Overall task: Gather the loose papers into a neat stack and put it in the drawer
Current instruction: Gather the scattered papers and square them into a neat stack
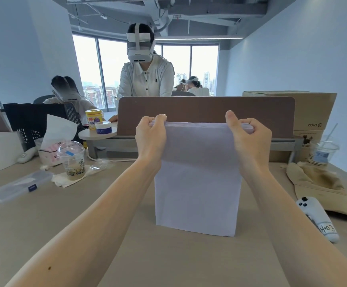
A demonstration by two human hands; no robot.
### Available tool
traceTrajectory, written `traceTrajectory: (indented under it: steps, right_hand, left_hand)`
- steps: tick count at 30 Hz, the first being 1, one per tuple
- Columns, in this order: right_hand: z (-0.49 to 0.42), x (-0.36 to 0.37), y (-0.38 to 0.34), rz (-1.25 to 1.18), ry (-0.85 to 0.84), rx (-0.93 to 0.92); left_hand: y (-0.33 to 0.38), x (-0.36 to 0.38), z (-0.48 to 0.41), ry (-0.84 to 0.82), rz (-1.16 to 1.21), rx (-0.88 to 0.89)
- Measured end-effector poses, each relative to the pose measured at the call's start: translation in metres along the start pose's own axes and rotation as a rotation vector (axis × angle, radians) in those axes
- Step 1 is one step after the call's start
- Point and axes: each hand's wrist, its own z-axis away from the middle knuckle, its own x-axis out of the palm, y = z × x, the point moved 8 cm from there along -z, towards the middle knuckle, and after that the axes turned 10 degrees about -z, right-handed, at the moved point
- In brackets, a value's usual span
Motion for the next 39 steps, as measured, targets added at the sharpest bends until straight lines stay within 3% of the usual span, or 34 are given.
traceTrajectory:
  steps: [9, 15, 18, 22, 25, 28, 32, 39]
  right_hand:
    - [-0.002, -0.002, -0.005, 0.004, 0.044, -0.076]
    - [0.008, 0.006, -0.020, -0.051, -0.240, -0.138]
    - [0.009, 0.005, -0.017, -0.039, -0.286, -0.125]
    - [0.001, -0.002, -0.007, -0.077, -0.254, -0.086]
    - [-0.001, 0.002, -0.007, -0.079, -0.257, -0.079]
    - [-0.001, 0.007, -0.004, -0.182, -0.370, -0.030]
    - [0.011, 0.004, 0.032, -0.202, -0.577, 0.176]
    - [0.017, 0.011, 0.040, -0.224, -0.546, 0.154]
  left_hand:
    - [0.009, -0.003, 0.001, 0.031, 0.006, 0.047]
    - [0.008, -0.002, -0.002, -0.021, -0.026, 0.098]
    - [0.010, -0.007, 0.003, -0.036, 0.027, 0.159]
    - [-0.018, -0.013, 0.007, -0.239, 0.042, 0.275]
    - [-0.057, -0.001, 0.013, -0.456, -0.019, 0.174]
    - [-0.073, 0.001, 0.012, -0.416, 0.052, 0.091]
    - [-0.080, 0.003, 0.012, -0.411, 0.096, 0.058]
    - [-0.061, 0.002, 0.015, -0.399, 0.104, 0.105]
